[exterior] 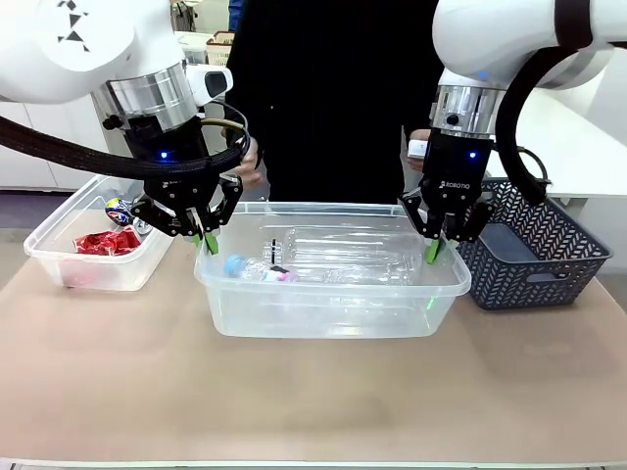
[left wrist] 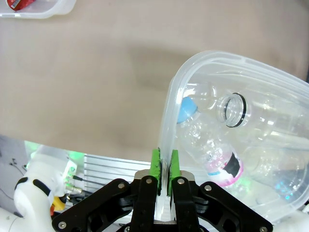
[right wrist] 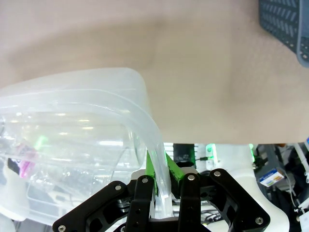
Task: Sort the waste into each basket.
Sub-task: Offer the picked Organizing box to the human.
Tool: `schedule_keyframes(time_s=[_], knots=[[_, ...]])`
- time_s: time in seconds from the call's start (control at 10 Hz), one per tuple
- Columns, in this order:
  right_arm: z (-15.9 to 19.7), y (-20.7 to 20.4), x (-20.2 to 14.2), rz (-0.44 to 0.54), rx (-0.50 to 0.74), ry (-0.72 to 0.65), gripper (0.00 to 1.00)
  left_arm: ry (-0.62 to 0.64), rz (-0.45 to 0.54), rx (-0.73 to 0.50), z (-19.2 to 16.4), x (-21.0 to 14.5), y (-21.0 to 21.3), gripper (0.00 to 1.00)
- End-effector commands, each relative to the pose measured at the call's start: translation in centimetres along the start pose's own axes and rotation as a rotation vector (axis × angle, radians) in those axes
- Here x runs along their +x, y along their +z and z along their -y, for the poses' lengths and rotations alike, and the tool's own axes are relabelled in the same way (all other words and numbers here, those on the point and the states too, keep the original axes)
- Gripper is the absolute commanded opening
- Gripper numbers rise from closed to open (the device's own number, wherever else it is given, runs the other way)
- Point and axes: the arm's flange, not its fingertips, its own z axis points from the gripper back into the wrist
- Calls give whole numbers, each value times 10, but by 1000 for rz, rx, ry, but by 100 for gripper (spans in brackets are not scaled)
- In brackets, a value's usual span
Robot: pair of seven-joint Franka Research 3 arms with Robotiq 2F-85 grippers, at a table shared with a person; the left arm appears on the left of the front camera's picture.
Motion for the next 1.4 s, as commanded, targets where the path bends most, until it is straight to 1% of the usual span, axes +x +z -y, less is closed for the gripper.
schedule_keyframes(time_s=[0.0, 0.6, 0.7, 0.8, 0.9, 1.0, 1.1, 1.2, 1.3], knots=[[-1, 4, -3, -5, -10, 0, 0, 26, 7, -9, -2, 0, 4, 0], [-1, 4, -3, -5, -10, 0, 0, 26, 7, -9, -2, 0, 4, 0], [0, 0, 0, 0, 0, 0, 5, 0, 0, 0, 0, 0, 0, 8], [-14, 21, 36, 32, 9, 38, 5, 11, 38, -18, 16, 34, 6, 8], [-30, 37, 70, 59, 26, 85, 5, 43, 94, 23, 31, 64, 4, 8], [-39, 43, 102, 63, 40, 76, 5, -26, 75, 11, 43, 93, -6, 8], [-42, 40, 122, 49, 58, 58, 5, -14, 59, 24, 48, 110, -19, 8], [-41, 31, 136, 21, 68, 44, 5, -39, 48, 26, 52, 122, -30, 8], [-39, 22, 141, 19, 98, 49, 5, -27, 25, 28, 54, 133, -42, 8]])
